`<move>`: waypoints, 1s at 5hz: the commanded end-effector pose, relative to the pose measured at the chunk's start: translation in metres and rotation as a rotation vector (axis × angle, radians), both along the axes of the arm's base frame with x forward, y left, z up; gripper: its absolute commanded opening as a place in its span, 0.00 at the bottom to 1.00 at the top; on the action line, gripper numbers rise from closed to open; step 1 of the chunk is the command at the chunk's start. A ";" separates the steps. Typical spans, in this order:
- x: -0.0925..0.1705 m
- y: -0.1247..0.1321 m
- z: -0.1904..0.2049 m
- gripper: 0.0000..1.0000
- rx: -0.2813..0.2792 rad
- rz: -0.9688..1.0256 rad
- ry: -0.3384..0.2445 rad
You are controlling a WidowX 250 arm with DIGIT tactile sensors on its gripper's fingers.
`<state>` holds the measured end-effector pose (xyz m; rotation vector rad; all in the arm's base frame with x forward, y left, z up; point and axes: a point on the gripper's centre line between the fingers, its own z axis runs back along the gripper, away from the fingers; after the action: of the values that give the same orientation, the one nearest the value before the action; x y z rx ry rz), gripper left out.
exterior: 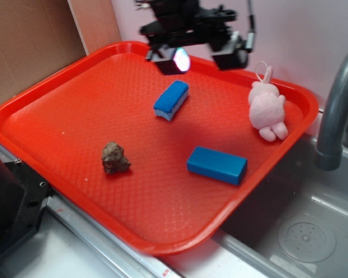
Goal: Grab the pink bunny.
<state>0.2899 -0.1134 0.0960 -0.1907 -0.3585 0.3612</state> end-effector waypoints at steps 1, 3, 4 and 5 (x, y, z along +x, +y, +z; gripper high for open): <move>0.046 -0.028 -0.013 1.00 0.008 -0.045 0.048; 0.047 -0.038 -0.058 0.06 0.023 -0.041 0.190; 0.024 -0.039 -0.049 0.00 0.031 -0.075 0.227; 0.017 -0.007 0.001 0.00 -0.021 -0.131 0.211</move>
<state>0.2968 -0.1236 0.0742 -0.1716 -0.0769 0.2418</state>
